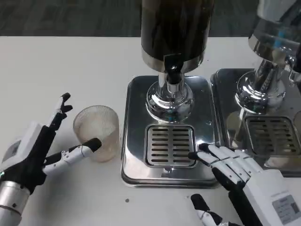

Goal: Grasp the cup under the faucet to collect the drink, then remove the cup.

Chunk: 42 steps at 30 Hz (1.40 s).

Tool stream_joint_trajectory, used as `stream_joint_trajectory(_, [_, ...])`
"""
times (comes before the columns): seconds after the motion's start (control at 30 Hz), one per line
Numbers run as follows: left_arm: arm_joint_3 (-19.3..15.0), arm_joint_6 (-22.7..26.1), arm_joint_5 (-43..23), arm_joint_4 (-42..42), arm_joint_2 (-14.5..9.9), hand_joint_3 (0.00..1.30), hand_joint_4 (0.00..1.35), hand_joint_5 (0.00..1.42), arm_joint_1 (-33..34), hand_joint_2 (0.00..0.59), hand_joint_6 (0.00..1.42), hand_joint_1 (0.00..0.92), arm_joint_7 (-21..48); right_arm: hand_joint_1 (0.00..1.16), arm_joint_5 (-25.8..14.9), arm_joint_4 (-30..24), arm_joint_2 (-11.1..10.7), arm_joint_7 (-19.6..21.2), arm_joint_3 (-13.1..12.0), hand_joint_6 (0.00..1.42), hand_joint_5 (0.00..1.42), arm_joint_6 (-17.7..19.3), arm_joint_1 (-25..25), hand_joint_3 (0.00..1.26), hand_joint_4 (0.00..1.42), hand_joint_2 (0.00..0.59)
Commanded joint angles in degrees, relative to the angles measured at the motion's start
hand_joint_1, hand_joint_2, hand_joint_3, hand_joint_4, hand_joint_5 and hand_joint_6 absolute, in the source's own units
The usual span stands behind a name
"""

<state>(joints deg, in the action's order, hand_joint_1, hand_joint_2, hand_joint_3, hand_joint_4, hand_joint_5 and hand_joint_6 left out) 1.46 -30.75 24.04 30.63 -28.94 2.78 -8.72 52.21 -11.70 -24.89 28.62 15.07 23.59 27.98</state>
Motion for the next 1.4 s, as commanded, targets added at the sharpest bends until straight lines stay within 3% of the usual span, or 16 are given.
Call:
stream_joint_trajectory(0.03, [0.52,-1.22,-1.70,3.59,0.13,0.00,0.00,0.15,2.08,0.014,0.16,0.116,1.19,0.45,-0.40,-0.04,0.21,-0.20,-0.13,0.18,0.19,0.40,0.59,0.26,0.16,0.450])
stream_joint_trajectory(0.77, [5.39,-1.54,0.96,12.85,-1.38,0.00,0.00,0.14,7.24,0.003,0.16,0.143,1.55,0.45,-1.92,-0.36,0.21,-0.70,-0.61,0.21,0.21,0.80,1.00,0.26,0.18,0.433])
stream_joint_trajectory(1.4, [7.33,0.95,1.13,15.94,0.31,0.00,0.00,0.15,9.49,0.001,0.17,0.144,0.71,0.46,-2.61,-1.68,0.33,-2.17,-1.40,0.22,0.22,0.73,2.51,0.27,0.18,0.436])
